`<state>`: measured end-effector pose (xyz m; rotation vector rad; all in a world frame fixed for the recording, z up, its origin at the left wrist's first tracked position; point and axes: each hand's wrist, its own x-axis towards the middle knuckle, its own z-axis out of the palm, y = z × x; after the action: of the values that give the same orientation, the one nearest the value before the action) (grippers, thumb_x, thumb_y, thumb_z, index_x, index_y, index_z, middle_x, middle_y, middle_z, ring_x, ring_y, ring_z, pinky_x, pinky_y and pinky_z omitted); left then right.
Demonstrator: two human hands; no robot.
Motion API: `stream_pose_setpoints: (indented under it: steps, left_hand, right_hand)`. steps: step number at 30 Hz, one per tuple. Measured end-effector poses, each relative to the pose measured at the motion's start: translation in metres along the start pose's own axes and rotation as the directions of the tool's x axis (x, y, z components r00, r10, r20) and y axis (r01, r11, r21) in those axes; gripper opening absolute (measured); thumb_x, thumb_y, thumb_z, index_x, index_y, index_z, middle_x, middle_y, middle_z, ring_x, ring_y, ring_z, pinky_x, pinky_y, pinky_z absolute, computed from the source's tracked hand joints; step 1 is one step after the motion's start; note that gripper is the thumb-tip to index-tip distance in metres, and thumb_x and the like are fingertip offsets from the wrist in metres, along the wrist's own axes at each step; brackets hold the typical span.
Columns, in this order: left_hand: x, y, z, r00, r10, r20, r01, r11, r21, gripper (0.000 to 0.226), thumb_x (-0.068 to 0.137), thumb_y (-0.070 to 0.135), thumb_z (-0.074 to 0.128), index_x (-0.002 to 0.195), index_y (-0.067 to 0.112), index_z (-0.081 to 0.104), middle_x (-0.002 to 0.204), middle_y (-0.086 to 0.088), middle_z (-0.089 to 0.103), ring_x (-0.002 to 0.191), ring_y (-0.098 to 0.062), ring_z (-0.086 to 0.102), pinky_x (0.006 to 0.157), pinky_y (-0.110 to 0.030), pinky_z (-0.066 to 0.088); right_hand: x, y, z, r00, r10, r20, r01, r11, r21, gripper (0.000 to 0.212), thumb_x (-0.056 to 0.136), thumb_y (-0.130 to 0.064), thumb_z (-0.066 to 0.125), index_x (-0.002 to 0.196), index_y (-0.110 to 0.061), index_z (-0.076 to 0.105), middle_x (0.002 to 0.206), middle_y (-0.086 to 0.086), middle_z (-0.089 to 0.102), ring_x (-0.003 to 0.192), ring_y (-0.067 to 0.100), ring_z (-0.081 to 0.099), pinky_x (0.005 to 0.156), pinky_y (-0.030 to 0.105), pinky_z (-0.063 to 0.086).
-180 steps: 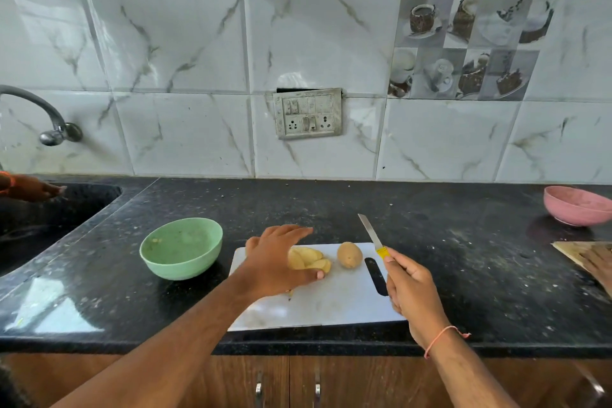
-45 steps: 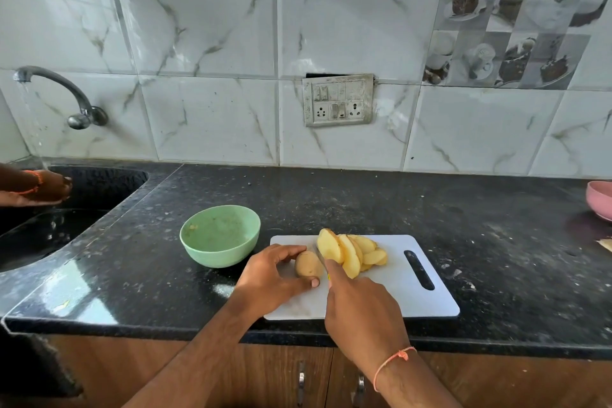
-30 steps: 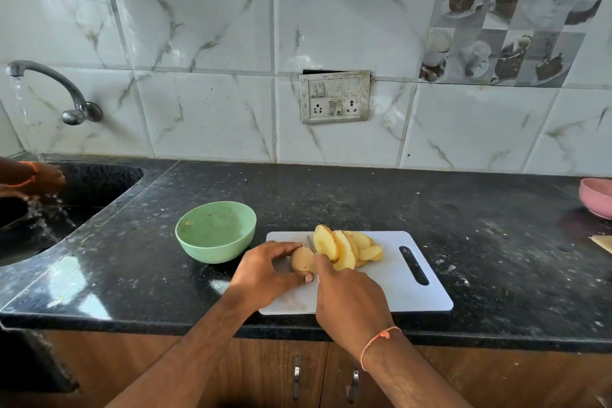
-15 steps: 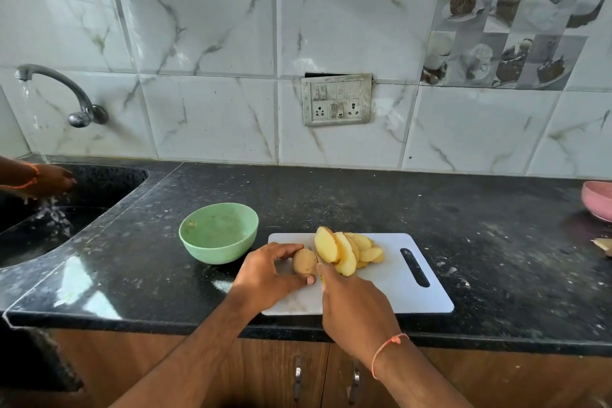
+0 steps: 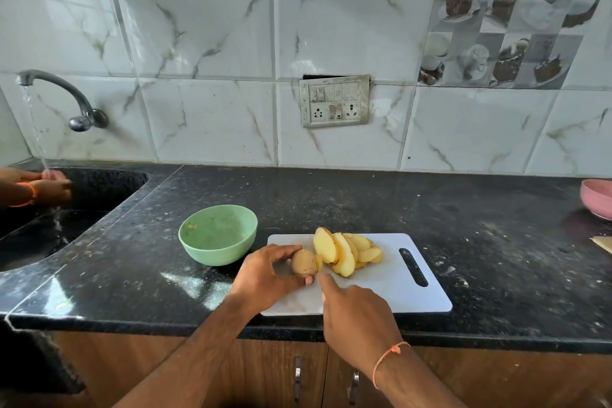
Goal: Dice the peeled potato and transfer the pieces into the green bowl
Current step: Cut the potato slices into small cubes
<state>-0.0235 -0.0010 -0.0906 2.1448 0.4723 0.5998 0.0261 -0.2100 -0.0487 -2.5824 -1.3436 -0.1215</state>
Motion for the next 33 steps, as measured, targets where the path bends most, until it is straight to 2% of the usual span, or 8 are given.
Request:
stream_pose_setpoints:
  steps: [5,10,13,15,19,27,30,33]
  left_hand:
    - [0.001,0.001,-0.001,1.0,0.009,-0.02,-0.008,1.0,0.016,0.065,0.069,0.047,0.097,0.129,0.036,0.074,0.109,0.021,0.069,0.101,0.01,0.064,0.083,-0.006,0.048]
    - [0.0,-0.001,-0.002,0.999,0.051,-0.017,-0.05,0.998,0.036,0.066,0.069,0.052,0.095,0.129,0.034,0.074,0.115,0.023,0.07,0.107,0.007,0.065,0.089,-0.011,0.05]
    - [-0.002,-0.002,-0.004,0.998,0.062,0.001,-0.062,0.998,0.026,0.066,0.072,0.053,0.093,0.132,0.034,0.073,0.121,0.024,0.068,0.113,0.009,0.063,0.095,-0.013,0.051]
    - [-0.001,-0.003,-0.004,0.998,0.065,0.013,-0.066,0.997,0.029,0.066,0.073,0.055,0.091,0.133,0.034,0.073,0.124,0.024,0.066,0.115,0.009,0.062,0.099,-0.016,0.051]
    - [-0.001,-0.002,-0.004,0.998,0.065,0.006,-0.065,0.997,0.039,0.065,0.072,0.055,0.093,0.131,0.037,0.073,0.119,0.025,0.066,0.111,0.007,0.063,0.09,-0.009,0.048]
    - [0.0,-0.002,-0.002,0.998,0.044,-0.037,-0.043,0.999,0.026,0.068,0.062,0.059,0.096,0.123,0.038,0.077,0.104,0.021,0.071,0.099,0.002,0.065,0.078,-0.008,0.044]
    - [0.0,-0.001,-0.002,0.999,0.016,-0.04,-0.016,1.0,-0.001,0.067,0.062,0.055,0.098,0.123,0.038,0.077,0.103,0.02,0.071,0.098,0.003,0.065,0.078,-0.008,0.045]
    - [-0.001,-0.001,-0.002,0.999,-0.005,-0.041,0.005,1.0,-0.014,0.066,0.06,0.053,0.1,0.121,0.039,0.077,0.103,0.021,0.072,0.098,0.006,0.065,0.08,-0.007,0.046]
  right_hand:
    - [-0.027,0.008,-0.001,0.999,-0.007,0.05,0.008,1.0,-0.025,0.056,0.106,-0.027,0.042,0.156,-0.031,0.018,0.081,-0.002,0.059,0.069,0.019,0.058,0.054,0.035,0.043]
    - [-0.027,0.014,-0.006,0.997,0.07,-0.012,-0.07,0.998,-0.004,0.052,0.107,-0.03,0.037,0.156,-0.036,0.022,0.08,-0.004,0.053,0.068,0.02,0.05,0.049,0.03,0.028]
    - [-0.021,0.01,-0.009,0.994,0.093,-0.056,-0.089,0.993,0.072,0.046,0.108,-0.035,0.035,0.153,-0.041,0.024,0.082,-0.006,0.058,0.071,0.017,0.055,0.059,0.035,0.046]
    - [-0.017,0.007,-0.011,0.989,0.097,-0.109,-0.087,0.991,0.1,0.043,0.109,-0.036,0.032,0.151,-0.042,0.024,0.08,-0.007,0.059,0.072,0.017,0.057,0.063,0.038,0.051]
    - [-0.005,-0.002,-0.015,0.979,0.11,-0.169,-0.09,0.989,0.119,0.043,0.109,-0.035,0.033,0.15,-0.038,0.022,0.082,-0.006,0.061,0.075,0.018,0.059,0.063,0.038,0.049]
    - [0.008,-0.015,-0.013,0.982,0.12,-0.148,-0.106,0.989,0.101,0.029,0.106,-0.03,0.039,0.134,-0.026,0.034,0.089,-0.002,0.066,0.077,0.021,0.063,0.055,0.036,0.042]
    - [0.009,-0.016,-0.013,0.984,0.107,-0.144,-0.096,0.992,0.08,0.03,0.105,-0.026,0.04,0.134,-0.026,0.034,0.087,-0.002,0.066,0.072,0.021,0.06,0.046,0.031,0.028]
    - [0.012,-0.019,-0.014,0.985,0.087,-0.151,-0.08,0.996,0.047,0.031,0.105,-0.026,0.041,0.135,-0.025,0.035,0.088,-0.001,0.067,0.071,0.022,0.058,0.045,0.03,0.024]
